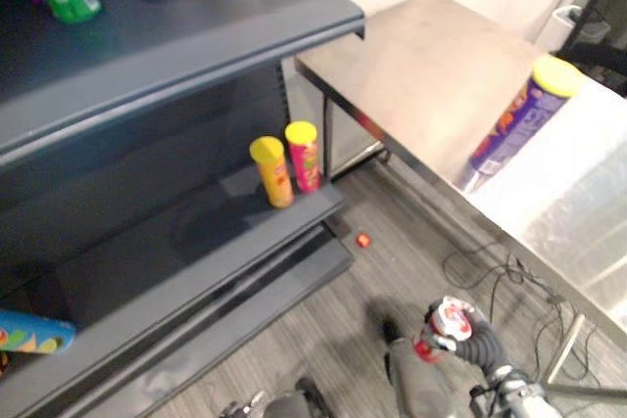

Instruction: Put the gum and the chips on the shelf.

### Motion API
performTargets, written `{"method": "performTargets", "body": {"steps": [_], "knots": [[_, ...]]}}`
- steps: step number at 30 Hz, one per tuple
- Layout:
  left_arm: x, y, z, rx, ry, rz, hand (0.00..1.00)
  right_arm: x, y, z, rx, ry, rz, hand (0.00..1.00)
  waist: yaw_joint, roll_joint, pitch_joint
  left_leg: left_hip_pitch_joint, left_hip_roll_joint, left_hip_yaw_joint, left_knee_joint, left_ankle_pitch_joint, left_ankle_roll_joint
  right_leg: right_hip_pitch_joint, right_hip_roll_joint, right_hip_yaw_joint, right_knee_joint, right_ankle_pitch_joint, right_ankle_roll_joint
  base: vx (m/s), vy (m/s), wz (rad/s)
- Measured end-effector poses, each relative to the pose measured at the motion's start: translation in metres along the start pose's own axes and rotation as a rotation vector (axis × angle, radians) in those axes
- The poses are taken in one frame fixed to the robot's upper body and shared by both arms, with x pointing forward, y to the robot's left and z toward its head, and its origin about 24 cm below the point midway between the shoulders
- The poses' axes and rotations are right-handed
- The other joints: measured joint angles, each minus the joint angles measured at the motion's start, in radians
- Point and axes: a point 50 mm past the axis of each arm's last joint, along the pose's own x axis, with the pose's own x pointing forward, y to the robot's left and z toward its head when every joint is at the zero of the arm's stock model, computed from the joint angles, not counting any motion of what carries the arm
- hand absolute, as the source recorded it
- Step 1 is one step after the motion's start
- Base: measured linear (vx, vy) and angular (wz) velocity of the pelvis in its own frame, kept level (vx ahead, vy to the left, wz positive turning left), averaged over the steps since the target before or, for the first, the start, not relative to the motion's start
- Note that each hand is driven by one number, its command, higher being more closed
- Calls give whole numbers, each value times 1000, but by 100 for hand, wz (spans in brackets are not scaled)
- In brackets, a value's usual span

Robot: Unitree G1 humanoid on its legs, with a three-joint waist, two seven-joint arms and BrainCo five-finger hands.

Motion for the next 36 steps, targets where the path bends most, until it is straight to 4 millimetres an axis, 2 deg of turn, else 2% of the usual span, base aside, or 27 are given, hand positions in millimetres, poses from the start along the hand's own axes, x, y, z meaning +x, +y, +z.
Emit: {"method": "performTargets", "body": {"steps": [1, 2, 3, 4, 6, 8, 11, 12, 13, 14, 15, 17, 18, 19, 22, 23, 24, 26, 27, 29, 32, 36], "knots": [[-1, 2, -2, -18, -3, 15, 0, -8, 4, 1, 4, 12, 16, 100, -1, -19, -13, 22, -17, -27, 2, -11, -18, 23, -19, -33, 9, 0, 0, 313, -221, 104], [-2, 4, -1, -23, -10, 18, 0, -14, 9, 1, 11, 26, 34, 100, 4, -35, -44, 35, -26, -54, 7, -23, -38, 46, -40, -71, 16, -8, 36, 345, -250, 99], [-2, 0, -4, -29, -3, 10, 0, -13, 9, 1, 5, 23, 44, 100, 9, -17, -55, 38, -7, -63, 11, -27, -45, 47, -29, -101, 41, -11, 34, 454, -290, 84], [-4, -8, -10, -59, 6, -1, 0, -10, 8, 8, -16, -5, 65, 100, 15, 31, -94, 31, 24, -85, -14, -5, -67, 45, -9, -144, 51, -21, 18, 452, -245, 59], [-4, -17, -12, -84, 8, -22, 0, -6, 5, 18, -53, -48, 85, 100, 11, 52, -112, 41, 34, -85, -84, 39, -76, 44, -6, -183, 46, -23, 15, 376, -167, 70], [-3, -37, -11, -128, 0, -66, 0, 0, -5, 37, -132, -123, 87, 100, 9, 79, -133, 74, 34, -79, -189, 104, -89, 50, -4, -222, 43, -23, 15, 231, -70, 68], [-2, -38, -7, -129, -18, -77, 0, 5, -20, 66, -245, -239, 69, 100, 15, 58, -148, 97, 36, -82, -250, 131, -105, 53, 7, -231, 40, -26, 9, 103, -20, 15], [-3, -35, -7, -124, -18, -75, 0, 3, -33, 85, -319, -308, 15, 100, 15, 44, -162, 97, 35, -85, -263, 137, -110, 54, 9, -230, 33, -27, 8, 49, 3, 10], [-3, -31, -9, -120, -14, -70, 0, -3, -50, 103, -378, -378, -63, 100, 11, 28, -178, 94, 31, -91, -277, 147, -108, 64, 9, -229, 14, -27, 8, 43, 9, 12], [-3, -28, -10, -118, -11, -66, 0, -7, -58, 112, -419, -407, -107, 100, 9, 21, -189, 92, 28, -96, -282, 149, -108, 66, 8, -228, 4, -27, 8, 55, 22, 19], [-4, -20, -13, -112, 3, -52, 0, -20, -82, 139, -528, -501, -245, 100, 5, 0, -212, 92, 25, -114, -297, 154, -109, 80, 7, -227, -23, -27, 8, 45, 16, 15], [-5, -13, -14, -124, 5, -37, 0, -29, -95, 159, -609, -571, -325, 100, 2, -12, -223, 105, 23, -115, -311, 159, -111, 96, 8, -220, -39, -27, 8, 21, 7, 6], [-6, -8, -18, -138, 13, -23, 0, -38, -105, 176, -682, -645, -400, 100, -1, -19, -239, 112, 21, -118, -319, 161, -113, 108, 10, -204, -56, -27, 8, 0, 0, 0], [-8, -3, -21, -152, 21, -9, 0, -46, -111, 193, -725, -731, -453, 100, -4, -24, -254, 121, 18, -121, -334, 165, -115, 118, 11, -198, -72, -27, 8, 0, 0, 0], [-12, 5, -31, -166, 42, 12, 0, -59, -115, 228, -826, -918, -509, 100, -27, -24, -286, 126, 9, -136, -373, 186, -116, 133, 7, -192, -105, -27, 7, -7, -1, 11], [-13, 7, -33, -171, 46, 12, 0, -62, -114, 241, -860, -991, -505, 100, -26, -22, -296, 130, 4, -137, -396, 199, -116, 133, 7, -188, -115, -27, 7, -23, -2, 9], [-13, 7, -34, -173, 48, 10, 0, -62, -114, 246, -870, -1024, -496, 100, -26, -21, -298, 134, 3, -137, -404, 204, -115, 134, 7, -187, -116, -27, 7, -33, -4, 3], [-14, 8, -35, -171, 51, 9, 0, -52, -112, 269, -904, -1119, -422, 100, -24, -18, -302, 140, 2, -150, -414, 212, -116, 145, 7, -190, -117, -28, 7, -53, -13, 12], [-14, 8, -36, -170, 52, 5, 0, -47, -112, 274, -905, -1136, -396, 100, -24, -17, -304, 140, 2, -161, -414, 214, -116, 149, 6, -192, -117, -28, 7, -47, -17, 23], [-14, 6, -36, -153, 56, -10, 0, -18, -110, 293, -905, -1151, -280, 100, -12, -12, -316, 137, 2, -183, -414, 223, -116, 157, 6, -206, -117, -28, 7, -41, -32, 26], [-14, 2, -36, -123, 59, -33, 0, 16, -108, 307, -909, -1099, -179, 100, 17, -3, -332, 125, 3, -226, -415, 238, -115, 170, 1, -235, -120, -28, 7, -48, -35, 37], [-13, 2, -34, -100, 59, -42, 0, 54, -106, 311, -874, -1024, -98, 100, 58, 5, -344, 103, 4, -281, -415, 260, -117, 184, -2, -268, -132, -27, 6, -29, -26, 41]]}}
